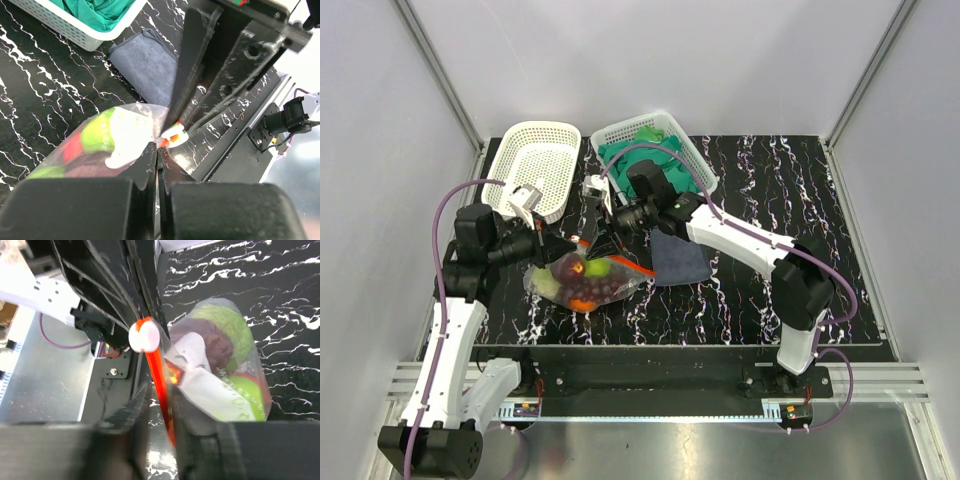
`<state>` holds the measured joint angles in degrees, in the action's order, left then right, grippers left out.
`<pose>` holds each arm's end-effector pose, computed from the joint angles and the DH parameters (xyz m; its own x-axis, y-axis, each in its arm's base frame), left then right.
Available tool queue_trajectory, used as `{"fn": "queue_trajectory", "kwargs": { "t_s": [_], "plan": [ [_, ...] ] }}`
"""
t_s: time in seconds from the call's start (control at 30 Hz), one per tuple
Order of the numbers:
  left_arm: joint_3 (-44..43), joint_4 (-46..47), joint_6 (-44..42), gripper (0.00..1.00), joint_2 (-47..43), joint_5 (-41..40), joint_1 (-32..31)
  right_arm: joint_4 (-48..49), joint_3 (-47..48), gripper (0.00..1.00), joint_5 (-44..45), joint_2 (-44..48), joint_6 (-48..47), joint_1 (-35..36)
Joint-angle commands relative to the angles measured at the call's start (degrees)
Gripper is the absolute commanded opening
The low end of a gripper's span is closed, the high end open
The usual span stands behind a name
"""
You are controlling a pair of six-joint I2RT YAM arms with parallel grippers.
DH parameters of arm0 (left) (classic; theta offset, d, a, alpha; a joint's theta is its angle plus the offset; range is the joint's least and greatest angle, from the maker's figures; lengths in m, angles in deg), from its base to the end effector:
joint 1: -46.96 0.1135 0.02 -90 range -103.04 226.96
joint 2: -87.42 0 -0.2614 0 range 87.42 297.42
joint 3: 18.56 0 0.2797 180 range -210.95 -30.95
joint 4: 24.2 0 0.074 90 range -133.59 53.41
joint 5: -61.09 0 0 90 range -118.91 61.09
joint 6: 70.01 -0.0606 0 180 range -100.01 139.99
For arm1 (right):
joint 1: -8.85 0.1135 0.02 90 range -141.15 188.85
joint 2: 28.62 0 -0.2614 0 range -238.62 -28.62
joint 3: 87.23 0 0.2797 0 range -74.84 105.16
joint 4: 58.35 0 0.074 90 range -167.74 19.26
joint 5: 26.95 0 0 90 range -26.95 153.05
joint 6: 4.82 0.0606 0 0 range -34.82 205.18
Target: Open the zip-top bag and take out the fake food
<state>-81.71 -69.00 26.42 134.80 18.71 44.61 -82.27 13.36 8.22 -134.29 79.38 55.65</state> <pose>0.2106 -0.0534 0.3261 -0.5572 -0.0527 -0.8287 0.6144 0.6452 -0.4541 0.2818 0.3725 0.2876 -0.2383 -0.3388 -0.9102 -0.9382 -0.1619 0.3059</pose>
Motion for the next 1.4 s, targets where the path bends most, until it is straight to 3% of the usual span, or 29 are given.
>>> {"fn": "queue_trajectory", "kwargs": {
  "t_s": [0.0,0.13,1.0,1.13,1.3,1.37],
  "plan": [
    [-0.5,3.5,-0.9,0.0,-1.4,1.3,0.2,1.7,5.7,0.43,0.9,1.4,4.7,0.1],
    [-0.3,3.7,-0.3,0.0,-1.3,1.3,0.2,1.8,8.6,0.52,2.8,0.8,8.3,0.5],
    [-1.7,1.2,13.5,0.0,-0.6,-4.5,0.2,0.5,10.3,0.5,7.5,-0.6,6.2,2.6],
    [-2.1,0.9,13.8,0.0,-0.5,-3.8,0.2,0.5,10.2,0.43,8.9,-0.5,6.2,2.7],
    [-2.0,1.0,13.4,0.0,-1.0,-3.0,0.2,0.5,10.8,0.17,9.7,-0.9,6.1,2.7],
    [-1.9,1.1,13.0,0.0,-1.5,-3.7,0.2,0.5,10.4,0.0,10.9,-0.7,6.2,2.7]
  ]
}}
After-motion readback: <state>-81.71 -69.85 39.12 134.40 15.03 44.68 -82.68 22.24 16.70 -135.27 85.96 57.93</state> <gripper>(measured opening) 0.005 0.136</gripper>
